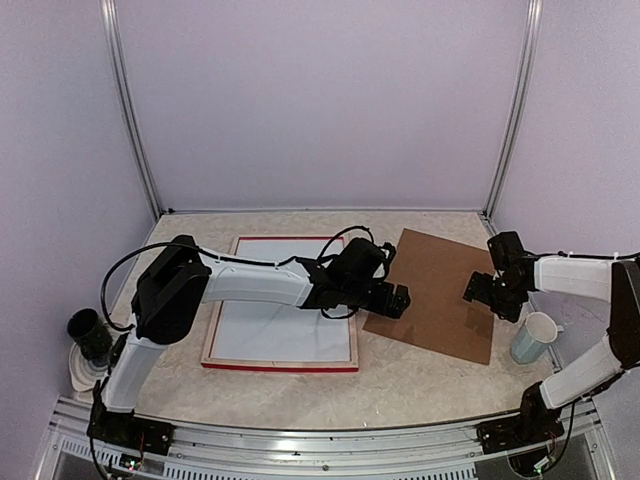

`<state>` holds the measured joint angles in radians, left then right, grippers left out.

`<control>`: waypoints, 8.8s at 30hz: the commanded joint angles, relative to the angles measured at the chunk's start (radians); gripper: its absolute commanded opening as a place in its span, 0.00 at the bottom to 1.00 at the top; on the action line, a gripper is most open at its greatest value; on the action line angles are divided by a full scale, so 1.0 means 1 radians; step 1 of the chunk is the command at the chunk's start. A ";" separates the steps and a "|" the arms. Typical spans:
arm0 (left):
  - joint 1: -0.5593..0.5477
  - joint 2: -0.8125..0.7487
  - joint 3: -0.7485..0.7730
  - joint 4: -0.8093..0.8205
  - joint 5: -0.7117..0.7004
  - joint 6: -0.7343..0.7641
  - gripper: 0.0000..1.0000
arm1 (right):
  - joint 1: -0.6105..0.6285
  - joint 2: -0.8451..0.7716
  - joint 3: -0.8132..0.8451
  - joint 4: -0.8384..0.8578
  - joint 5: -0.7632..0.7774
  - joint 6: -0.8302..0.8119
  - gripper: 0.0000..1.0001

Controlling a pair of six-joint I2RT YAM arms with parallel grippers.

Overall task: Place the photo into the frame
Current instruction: Move the backboard to the center of the board, then pick up the backboard from the center of the board.

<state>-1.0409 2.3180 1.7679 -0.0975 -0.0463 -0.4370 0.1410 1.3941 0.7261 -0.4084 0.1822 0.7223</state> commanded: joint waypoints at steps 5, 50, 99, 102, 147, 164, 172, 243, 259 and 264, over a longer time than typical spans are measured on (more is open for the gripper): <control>0.019 0.084 0.092 -0.052 -0.034 0.026 0.99 | -0.011 0.073 0.039 0.021 -0.019 -0.026 0.99; 0.031 0.236 0.294 -0.230 0.059 -0.034 0.99 | -0.017 0.210 0.025 0.103 -0.059 -0.049 0.99; 0.042 0.259 0.403 -0.297 -0.125 -0.109 0.99 | -0.015 0.200 -0.049 0.182 -0.179 -0.101 0.96; 0.036 0.273 0.406 -0.296 -0.112 -0.109 0.99 | -0.012 0.193 -0.059 0.202 -0.226 -0.114 0.90; 0.011 0.058 0.218 0.056 0.142 -0.122 0.99 | 0.084 0.279 -0.016 0.222 -0.288 -0.158 0.92; -0.012 -0.111 0.003 0.069 0.015 -0.166 0.99 | 0.150 0.248 -0.008 0.229 -0.335 -0.153 0.92; -0.026 -0.237 -0.214 0.089 -0.065 -0.228 0.99 | 0.224 0.247 -0.010 0.239 -0.341 -0.128 0.92; 0.110 -0.267 -0.526 0.295 0.087 -0.309 0.99 | 0.247 0.245 0.030 0.162 -0.238 -0.130 0.97; 0.098 -0.385 -0.531 0.349 0.143 -0.305 0.98 | 0.247 0.224 0.033 0.164 -0.289 -0.146 0.96; 0.075 -0.443 -0.506 0.347 0.129 -0.290 0.99 | 0.247 0.181 0.024 0.172 -0.335 -0.152 0.96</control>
<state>-0.9298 1.9633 1.2217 0.1574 0.0414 -0.7540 0.3874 1.5978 0.7826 -0.1925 -0.0498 0.5678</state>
